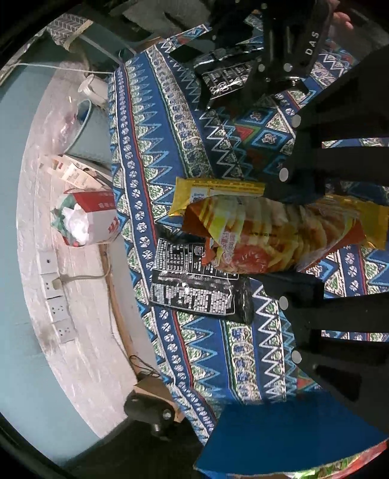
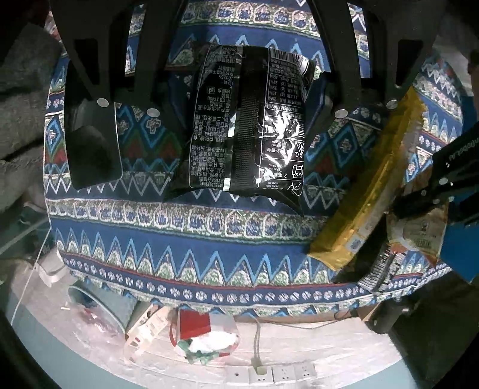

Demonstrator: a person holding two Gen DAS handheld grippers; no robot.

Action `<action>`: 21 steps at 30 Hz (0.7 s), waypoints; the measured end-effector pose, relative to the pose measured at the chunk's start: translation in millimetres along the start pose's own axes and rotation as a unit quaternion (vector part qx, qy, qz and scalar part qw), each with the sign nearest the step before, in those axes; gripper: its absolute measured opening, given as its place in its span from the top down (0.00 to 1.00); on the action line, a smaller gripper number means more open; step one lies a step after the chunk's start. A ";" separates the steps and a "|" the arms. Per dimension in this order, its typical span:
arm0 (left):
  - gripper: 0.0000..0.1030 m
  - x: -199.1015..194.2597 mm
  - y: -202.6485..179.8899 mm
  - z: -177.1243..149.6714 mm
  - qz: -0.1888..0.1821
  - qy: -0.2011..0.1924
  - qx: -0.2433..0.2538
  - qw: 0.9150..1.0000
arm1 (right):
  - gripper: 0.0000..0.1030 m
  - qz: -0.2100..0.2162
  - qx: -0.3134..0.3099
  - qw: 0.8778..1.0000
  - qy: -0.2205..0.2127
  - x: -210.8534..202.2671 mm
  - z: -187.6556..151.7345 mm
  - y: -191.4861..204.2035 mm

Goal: Organize snacks
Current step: 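Carry the orange-yellow chip bag to the box with the left tool while the right tool carries the black bag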

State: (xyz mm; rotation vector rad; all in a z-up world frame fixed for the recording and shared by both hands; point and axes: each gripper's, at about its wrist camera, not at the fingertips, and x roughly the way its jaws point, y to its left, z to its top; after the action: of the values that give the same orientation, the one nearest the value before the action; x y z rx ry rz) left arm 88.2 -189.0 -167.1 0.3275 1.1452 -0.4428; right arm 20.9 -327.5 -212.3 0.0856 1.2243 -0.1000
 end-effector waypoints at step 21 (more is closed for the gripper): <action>0.66 -78.0 39.0 -31.6 0.012 -0.059 -0.012 0.998 | 0.37 0.010 -0.035 0.997 -0.070 -72.6 0.9 51.6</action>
State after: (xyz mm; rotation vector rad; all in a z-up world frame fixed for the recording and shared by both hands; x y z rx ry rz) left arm 55.6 -127.1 -106.1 0.2895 1.0291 -0.4214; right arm 3.6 -274.3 -143.1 0.0296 1.0861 -0.0442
